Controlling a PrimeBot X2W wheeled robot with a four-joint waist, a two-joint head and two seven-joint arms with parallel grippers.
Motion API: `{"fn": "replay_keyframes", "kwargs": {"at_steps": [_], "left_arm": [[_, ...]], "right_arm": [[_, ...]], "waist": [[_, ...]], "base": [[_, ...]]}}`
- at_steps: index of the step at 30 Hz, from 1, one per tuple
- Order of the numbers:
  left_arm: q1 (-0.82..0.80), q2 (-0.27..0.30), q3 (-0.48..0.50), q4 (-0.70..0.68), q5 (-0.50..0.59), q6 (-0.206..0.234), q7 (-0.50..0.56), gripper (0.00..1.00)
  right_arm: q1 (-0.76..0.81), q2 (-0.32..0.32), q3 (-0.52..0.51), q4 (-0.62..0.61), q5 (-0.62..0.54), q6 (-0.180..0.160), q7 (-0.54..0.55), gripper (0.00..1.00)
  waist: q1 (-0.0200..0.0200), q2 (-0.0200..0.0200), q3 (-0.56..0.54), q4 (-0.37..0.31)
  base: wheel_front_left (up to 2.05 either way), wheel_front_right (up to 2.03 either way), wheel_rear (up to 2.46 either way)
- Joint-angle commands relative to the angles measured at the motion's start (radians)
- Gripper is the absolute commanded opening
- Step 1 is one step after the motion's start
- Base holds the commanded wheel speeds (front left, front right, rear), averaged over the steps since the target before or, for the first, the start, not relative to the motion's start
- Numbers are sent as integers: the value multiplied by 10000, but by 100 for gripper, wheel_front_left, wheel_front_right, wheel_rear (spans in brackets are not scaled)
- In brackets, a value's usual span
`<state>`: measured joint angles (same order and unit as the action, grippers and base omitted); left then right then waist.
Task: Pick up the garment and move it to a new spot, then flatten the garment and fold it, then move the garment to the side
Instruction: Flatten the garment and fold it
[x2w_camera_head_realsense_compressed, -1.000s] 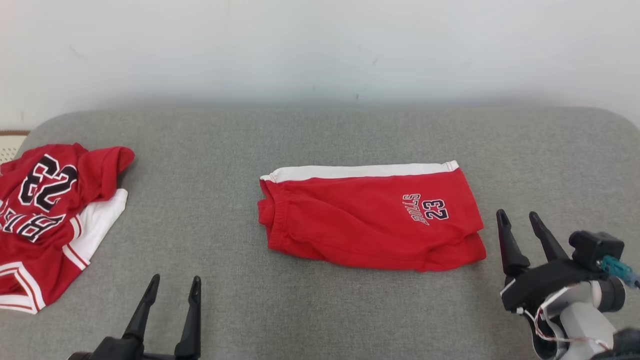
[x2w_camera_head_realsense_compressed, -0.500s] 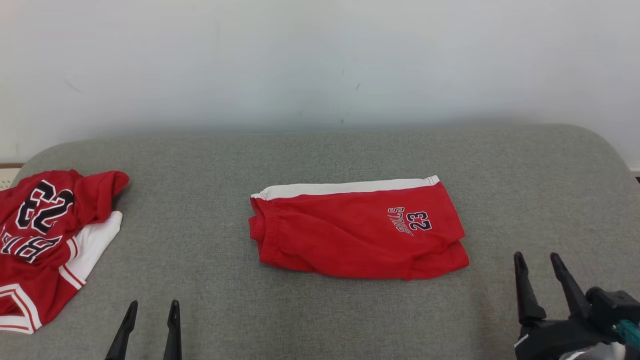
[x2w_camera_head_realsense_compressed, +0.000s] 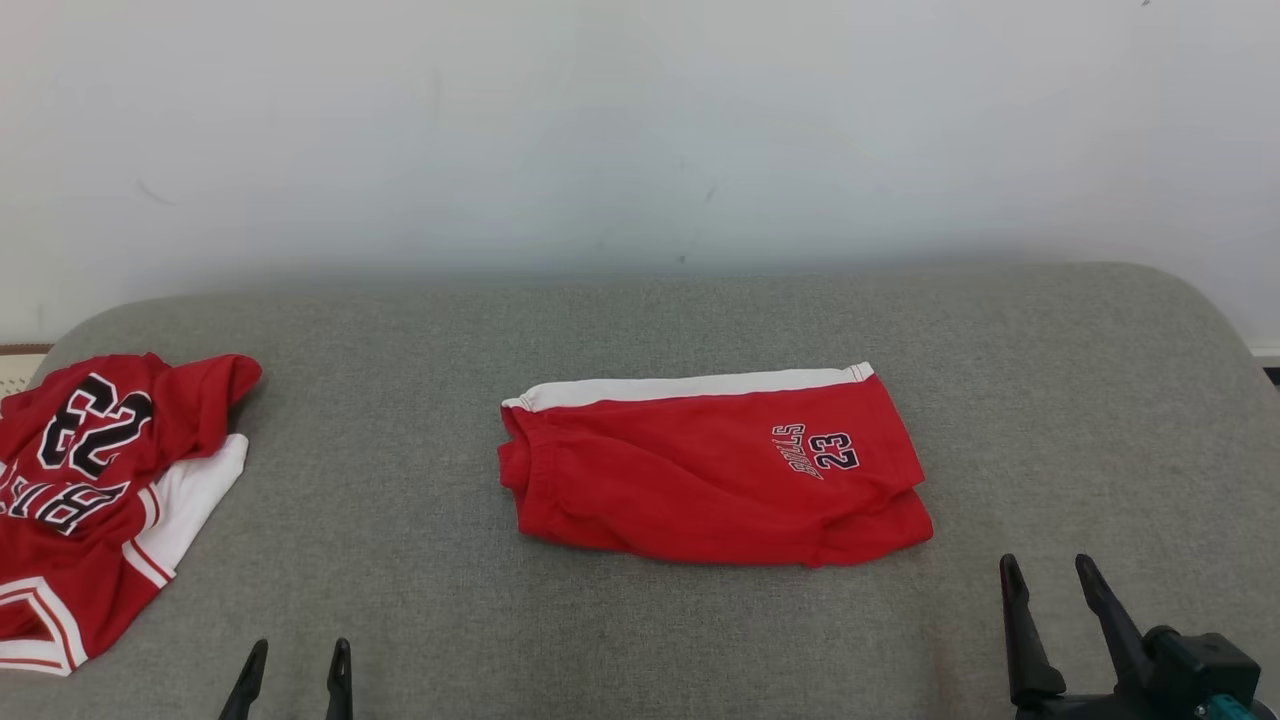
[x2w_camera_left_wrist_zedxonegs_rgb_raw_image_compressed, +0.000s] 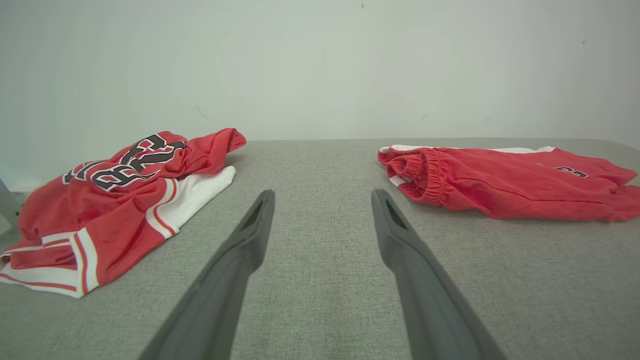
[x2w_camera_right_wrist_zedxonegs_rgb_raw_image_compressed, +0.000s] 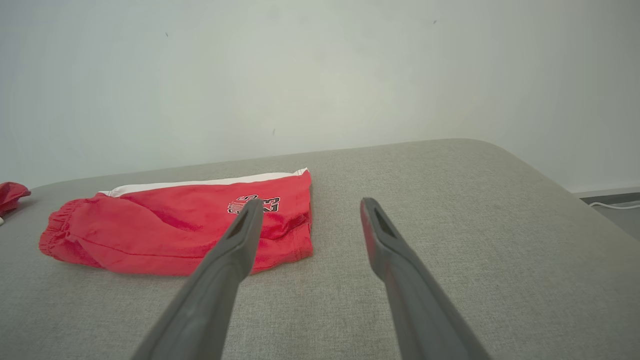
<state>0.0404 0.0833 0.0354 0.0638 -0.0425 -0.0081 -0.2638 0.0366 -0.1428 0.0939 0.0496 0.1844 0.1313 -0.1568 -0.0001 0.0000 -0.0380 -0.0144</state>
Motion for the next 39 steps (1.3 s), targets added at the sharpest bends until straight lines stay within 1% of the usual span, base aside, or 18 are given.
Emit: {"fn": "replay_keyframes", "kwargs": {"at_steps": [1,13,24,39], "left_arm": [[13,74,-25,66,34,-52,-12,100],[-62,75,-136,39,-73,-19,-12,100],[-91,115,-200,14,-36,47,-12,100],[-85,176,-211,-31,-137,102,-12,100]], "right_arm": [[144,-1,101,-39,35,-10,43,100],[4,-120,464,-117,265,-10,-52,100],[5,-176,433,-83,304,-10,0,100],[-48,-92,394,-68,115,-10,109,100]], "waist": [[1,0,8,23],[1,0,93,82],[1,0,130,147],[1,0,64,153]], "base": [[0,0,0],[0,0,0],[0,0,0],[0,0,0]]}}
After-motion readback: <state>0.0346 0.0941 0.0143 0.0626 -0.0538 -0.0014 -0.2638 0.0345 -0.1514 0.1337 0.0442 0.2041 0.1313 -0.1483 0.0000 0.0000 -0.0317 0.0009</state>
